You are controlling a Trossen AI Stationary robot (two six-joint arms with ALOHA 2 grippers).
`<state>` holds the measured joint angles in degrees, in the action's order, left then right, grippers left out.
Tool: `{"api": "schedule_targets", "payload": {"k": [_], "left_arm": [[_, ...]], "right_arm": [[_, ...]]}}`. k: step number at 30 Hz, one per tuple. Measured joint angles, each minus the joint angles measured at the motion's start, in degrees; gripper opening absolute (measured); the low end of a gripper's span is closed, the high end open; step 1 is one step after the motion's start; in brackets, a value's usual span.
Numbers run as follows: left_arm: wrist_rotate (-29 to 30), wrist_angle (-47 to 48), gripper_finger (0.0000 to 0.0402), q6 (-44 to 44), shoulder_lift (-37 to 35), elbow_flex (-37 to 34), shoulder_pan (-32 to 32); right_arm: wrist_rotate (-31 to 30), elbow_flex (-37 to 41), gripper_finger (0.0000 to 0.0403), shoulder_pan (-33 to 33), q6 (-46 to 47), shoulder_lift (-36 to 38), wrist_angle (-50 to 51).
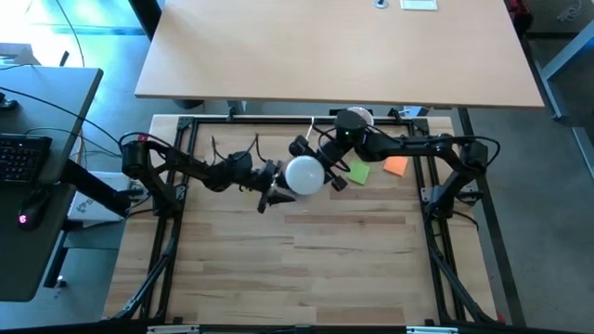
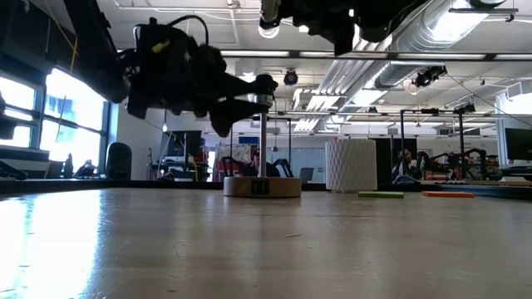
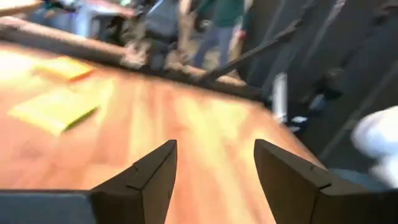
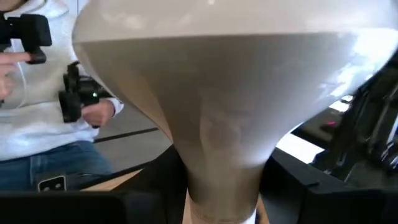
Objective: Screw lightbulb
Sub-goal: Insert the lightbulb into the lamp socket
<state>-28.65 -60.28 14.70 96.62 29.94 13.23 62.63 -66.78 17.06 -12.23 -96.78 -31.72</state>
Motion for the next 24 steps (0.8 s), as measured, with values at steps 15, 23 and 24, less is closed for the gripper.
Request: {"api": "schedule_targets", "payload": {"k": [15, 23, 24], "left_arm": [[31.2, -6.2, 0.0206, -22.0, -0.3, -2.7, 2.3], [27.0, -3.9, 0.0216, -21.8, -0.3, -0.2, 7.5], [26.0, -3.9, 0.0216, -21.6, -0.3, 0.0, 7.9]], "right_arm": [[-7.7, 0.0, 0.0153, 10.3, 5.9, -2.7, -5.5], [-7.1, 0.0, 0.0153, 13.1, 10.0, -6.3, -8.8], [-6.7, 0.0, 0.0153, 13.6, 10.6, -6.5, -9.2]]}}
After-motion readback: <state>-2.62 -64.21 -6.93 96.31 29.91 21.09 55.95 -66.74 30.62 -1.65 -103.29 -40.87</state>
